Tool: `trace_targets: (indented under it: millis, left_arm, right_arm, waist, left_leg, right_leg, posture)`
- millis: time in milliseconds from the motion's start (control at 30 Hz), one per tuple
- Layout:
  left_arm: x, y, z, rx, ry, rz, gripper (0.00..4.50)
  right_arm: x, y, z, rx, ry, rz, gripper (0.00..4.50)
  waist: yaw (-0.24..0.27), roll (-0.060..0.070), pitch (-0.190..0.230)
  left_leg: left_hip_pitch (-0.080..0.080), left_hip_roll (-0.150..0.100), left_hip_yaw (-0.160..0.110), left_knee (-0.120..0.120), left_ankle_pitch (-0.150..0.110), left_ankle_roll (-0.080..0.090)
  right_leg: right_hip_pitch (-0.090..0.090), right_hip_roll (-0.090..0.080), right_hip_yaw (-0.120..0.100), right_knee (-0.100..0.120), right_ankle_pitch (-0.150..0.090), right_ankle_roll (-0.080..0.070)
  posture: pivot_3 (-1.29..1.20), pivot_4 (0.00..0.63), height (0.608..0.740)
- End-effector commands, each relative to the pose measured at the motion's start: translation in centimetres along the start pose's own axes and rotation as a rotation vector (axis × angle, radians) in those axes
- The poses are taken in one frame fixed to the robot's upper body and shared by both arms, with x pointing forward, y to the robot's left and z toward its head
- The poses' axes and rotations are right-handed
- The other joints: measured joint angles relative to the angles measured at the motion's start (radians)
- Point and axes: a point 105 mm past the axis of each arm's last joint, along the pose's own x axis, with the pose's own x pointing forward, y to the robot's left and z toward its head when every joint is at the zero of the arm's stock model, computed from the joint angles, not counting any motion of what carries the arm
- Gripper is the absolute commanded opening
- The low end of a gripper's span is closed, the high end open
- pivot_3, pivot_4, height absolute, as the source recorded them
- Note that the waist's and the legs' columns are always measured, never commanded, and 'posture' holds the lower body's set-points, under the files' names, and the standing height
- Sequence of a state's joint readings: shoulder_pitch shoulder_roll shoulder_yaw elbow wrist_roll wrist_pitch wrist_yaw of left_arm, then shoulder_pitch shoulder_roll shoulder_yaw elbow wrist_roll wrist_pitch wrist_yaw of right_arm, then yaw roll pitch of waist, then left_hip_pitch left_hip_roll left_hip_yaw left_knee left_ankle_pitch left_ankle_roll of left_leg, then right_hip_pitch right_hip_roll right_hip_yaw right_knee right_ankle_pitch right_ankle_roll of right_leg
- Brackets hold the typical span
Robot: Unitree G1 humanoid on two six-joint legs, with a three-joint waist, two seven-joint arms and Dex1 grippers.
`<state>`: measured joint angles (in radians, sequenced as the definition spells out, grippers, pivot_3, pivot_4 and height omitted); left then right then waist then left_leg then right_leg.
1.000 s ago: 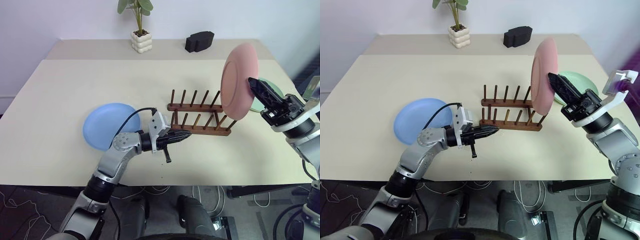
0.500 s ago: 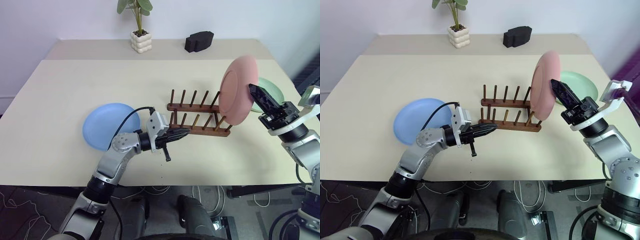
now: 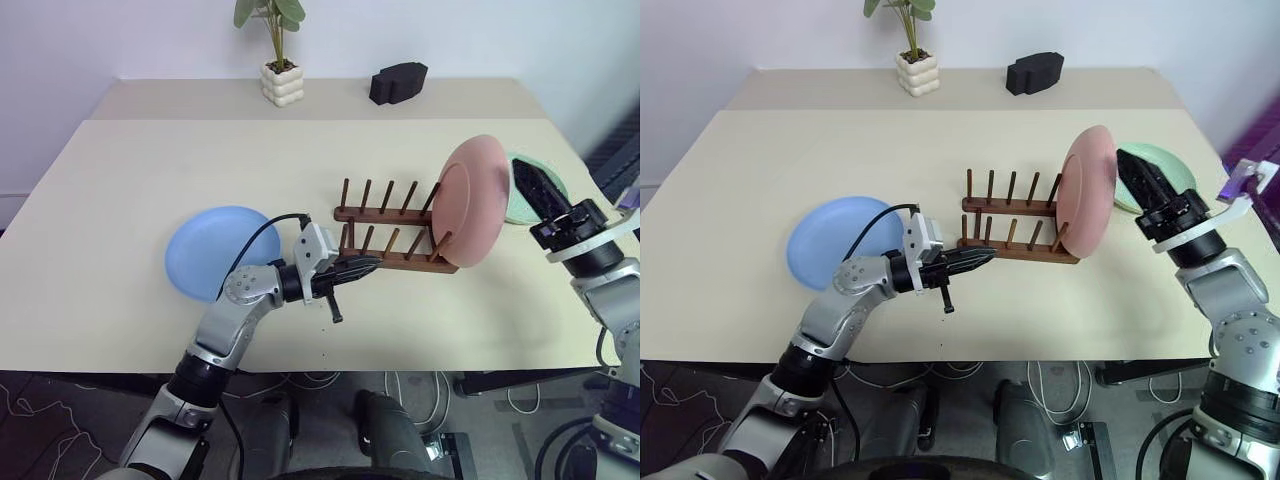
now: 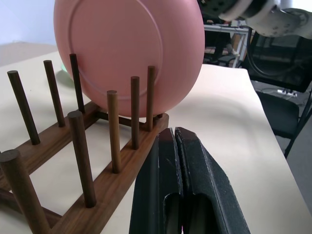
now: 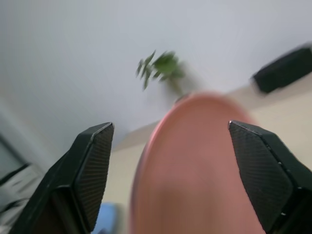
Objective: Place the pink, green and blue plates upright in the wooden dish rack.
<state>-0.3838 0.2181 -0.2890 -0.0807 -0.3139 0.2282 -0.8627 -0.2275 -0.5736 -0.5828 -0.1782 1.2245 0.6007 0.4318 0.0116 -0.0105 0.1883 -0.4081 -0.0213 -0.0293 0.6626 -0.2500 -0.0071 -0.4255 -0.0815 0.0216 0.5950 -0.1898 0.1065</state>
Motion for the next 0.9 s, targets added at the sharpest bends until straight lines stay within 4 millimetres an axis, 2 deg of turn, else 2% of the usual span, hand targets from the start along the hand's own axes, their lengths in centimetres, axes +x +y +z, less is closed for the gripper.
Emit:
trace_targets:
  millis: [33,67,133,200,333,400,433,467,500,600,733,900]
  left_arm:
    - [-0.1,0.1,0.6,0.012,-0.027,0.011,0.0]
    - [-0.1,0.1,0.6,0.012,-0.027,0.011,0.0]
    - [-0.1,0.1,0.6,0.013,-0.027,0.009,0.0]
    - [-0.1,0.0,0.7,0.012,-0.027,0.006,0.0]
    - [0.0,0.0,0.7,0.011,-0.028,-0.002,0.0]
    - [0.1,0.0,0.7,0.011,-0.027,-0.009,0.0]
    - [0.1,0.0,0.7,0.013,-0.027,-0.011,0.0]
    - [0.2,0.0,0.8,0.017,-0.027,-0.012,0.0]
    - [0.2,0.1,0.8,0.021,-0.026,-0.012,0.0]
    - [0.1,0.2,0.7,0.024,-0.024,-0.009,0.0]
    - [-0.1,0.3,0.6,0.021,-0.018,-0.002,0.0]
    - [-0.3,0.4,0.5,0.019,-0.015,0.006,0.0]
  right_arm:
    - [-0.7,-1.6,3.9,-0.183,-0.104,-0.108,3.89]
    - [-0.9,-2.3,4.3,-0.223,-0.096,-0.139,3.89]
    - [-2.1,-4.8,4.1,-0.395,0.027,-0.259,3.89]
    - [-3.3,-7.0,3.0,-0.554,0.201,-0.336,3.89]
    - [-4.3,-9.6,0.8,-0.718,0.421,-0.368,3.89]
    - [-4.7,-10.7,-1.0,-0.831,0.57,-0.339,3.89]
    - [-4.8,-11.2,-1.6,-0.865,0.615,-0.334,4.17]
    - [-4.9,-11.8,-2.1,-0.89,0.646,-0.334,4.45]
    - [-4.8,-12.5,-2.3,-0.923,0.674,-0.337,4.48]
    - [-4.5,-14.1,-2.9,-1.031,0.742,-0.337,4.48]
    - [-3.1,-15.5,-3.5,-1.202,0.813,-0.301,4.48]
    - [-1.3,-16.2,-4.2,-1.24,0.832,-0.29,4.48]
  waist:
    - [0.002,0.0,0.0]
    - [0.001,0.0,0.0]
    - [0.001,0.0,0.0]
    - [0.003,0.0,0.0]
    - [-0.01,0.001,-0.001]
    - [-0.017,0.002,-0.001]
    - [-0.02,0.002,0.0]
    - [-0.023,0.002,0.0]
    - [-0.026,0.002,0.0]
    - [-0.025,0.002,0.0]
    - [-0.026,0.002,0.0]
    - [-0.026,0.002,0.0]
  left_leg:
    - [0.0,0.0,0.0,0.0,0.0,0.0]
    - [0.0,-0.001,0.0,0.0,0.0,0.0]
    - [0.0,-0.001,0.001,0.0,0.0,0.0]
    - [0.0,-0.002,0.001,0.0,0.0,0.0]
    - [0.001,-0.002,0.002,0.0,-0.001,0.001]
    - [0.001,-0.002,0.002,0.0,-0.001,0.001]
    - [0.001,-0.002,0.002,0.0,-0.001,0.001]
    - [0.001,-0.002,0.002,0.0,-0.001,0.001]
    - [0.001,-0.002,0.002,0.0,-0.001,0.001]
    - [0.001,-0.002,0.002,0.0,-0.001,0.001]
    - [0.001,-0.003,0.003,0.0,-0.001,0.001]
    - [0.001,-0.003,0.002,0.0,-0.001,0.001]
  right_leg:
    - [0.0,0.0,0.0,0.0,0.0,0.0]
    - [0.0,0.0,0.0,0.0,0.0,0.0]
    - [0.0,0.0,0.0,0.0,0.0,0.0]
    - [0.0,0.0,0.0,0.0,0.0,0.0]
    - [0.0,0.0,0.001,0.0,0.0,0.0]
    - [0.0,0.0,0.001,0.0,0.0,0.0]
    - [0.0,0.0,0.001,0.0,0.0,0.0]
    - [0.0,0.0,0.001,0.0,0.0,0.0]
    - [0.0,0.001,0.001,0.0,0.0,0.0]
    - [0.0,0.001,0.001,0.0,0.0,0.0]
    - [0.0,0.001,0.001,0.0,0.0,0.0]
    - [0.0,0.0,0.001,0.0,0.0,0.0]
  posture:
    - [0.0,0.15,0.736]
    - [0.0,0.15,0.736]
    - [0.0,0.15,0.736]
    - [0.0,0.15,0.736]
    - [0.0,0.15,0.736]
    - [0.0,0.15,0.736]
    - [0.0,0.15,0.736]
    - [0.0,0.15,0.736]
    - [0.0,0.15,0.736]
    - [0.0,0.15,0.736]
    - [0.0,0.15,0.736]
    - [0.0,0.15,0.736]
